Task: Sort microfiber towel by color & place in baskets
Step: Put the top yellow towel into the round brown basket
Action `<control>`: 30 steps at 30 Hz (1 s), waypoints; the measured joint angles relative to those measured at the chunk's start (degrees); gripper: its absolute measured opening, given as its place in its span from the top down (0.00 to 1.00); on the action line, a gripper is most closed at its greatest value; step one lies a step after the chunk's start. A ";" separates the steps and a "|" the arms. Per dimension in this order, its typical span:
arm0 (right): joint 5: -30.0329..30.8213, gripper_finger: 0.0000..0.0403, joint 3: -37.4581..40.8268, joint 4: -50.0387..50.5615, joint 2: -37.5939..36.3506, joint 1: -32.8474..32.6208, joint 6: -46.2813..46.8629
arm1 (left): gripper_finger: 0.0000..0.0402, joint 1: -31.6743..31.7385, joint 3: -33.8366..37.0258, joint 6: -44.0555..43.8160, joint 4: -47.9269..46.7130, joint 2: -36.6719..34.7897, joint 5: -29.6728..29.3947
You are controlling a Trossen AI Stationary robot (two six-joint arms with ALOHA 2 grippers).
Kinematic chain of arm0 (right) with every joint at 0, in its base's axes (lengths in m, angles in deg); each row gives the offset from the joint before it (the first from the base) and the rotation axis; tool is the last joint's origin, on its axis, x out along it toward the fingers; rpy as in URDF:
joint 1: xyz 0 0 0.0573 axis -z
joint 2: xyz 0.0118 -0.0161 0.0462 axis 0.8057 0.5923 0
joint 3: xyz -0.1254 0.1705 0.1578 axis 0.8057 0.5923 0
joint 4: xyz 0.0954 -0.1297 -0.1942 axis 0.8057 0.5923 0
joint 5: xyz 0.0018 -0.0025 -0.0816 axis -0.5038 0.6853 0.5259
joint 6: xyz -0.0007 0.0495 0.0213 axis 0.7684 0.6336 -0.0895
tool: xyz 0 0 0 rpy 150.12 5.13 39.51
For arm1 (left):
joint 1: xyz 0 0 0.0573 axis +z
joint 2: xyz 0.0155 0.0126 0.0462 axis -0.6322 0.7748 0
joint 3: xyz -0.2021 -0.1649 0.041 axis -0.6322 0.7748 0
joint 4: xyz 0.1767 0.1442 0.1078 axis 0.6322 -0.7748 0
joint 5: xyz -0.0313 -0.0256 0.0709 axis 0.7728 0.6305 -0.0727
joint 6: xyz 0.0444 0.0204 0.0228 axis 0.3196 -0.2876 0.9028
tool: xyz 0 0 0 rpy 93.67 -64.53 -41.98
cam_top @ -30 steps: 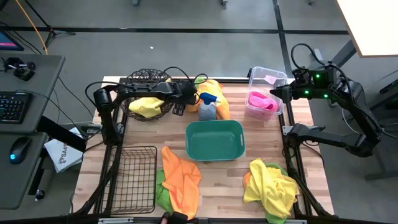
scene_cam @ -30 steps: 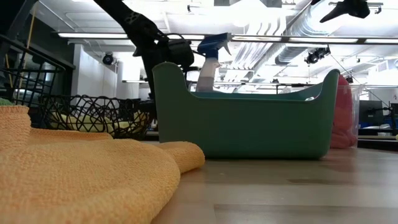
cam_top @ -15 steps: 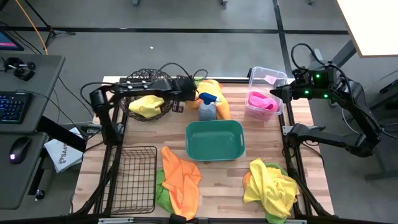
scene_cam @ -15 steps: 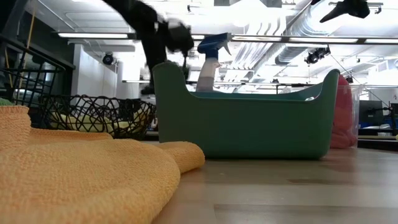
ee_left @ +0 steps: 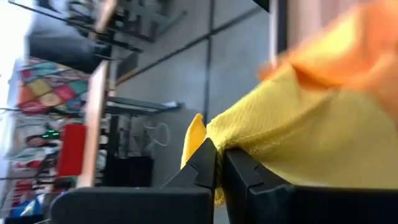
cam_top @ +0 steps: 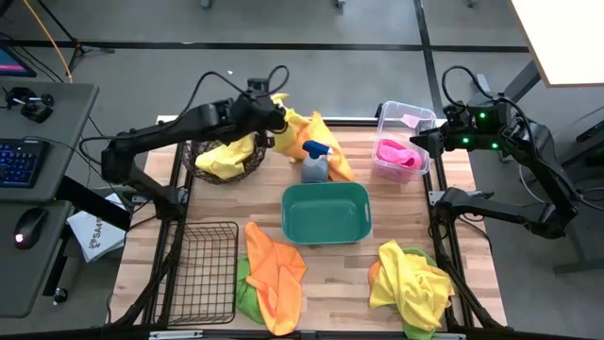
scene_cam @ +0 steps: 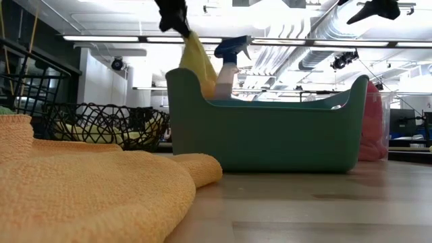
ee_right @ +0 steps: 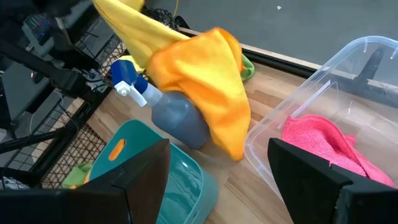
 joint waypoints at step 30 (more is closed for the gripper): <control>2.79 0.34 -0.02 -3.06 0.03 0.01 0.08 | 1.00 3.78 12.28 -40.12 -10.82 -24.81 -16.88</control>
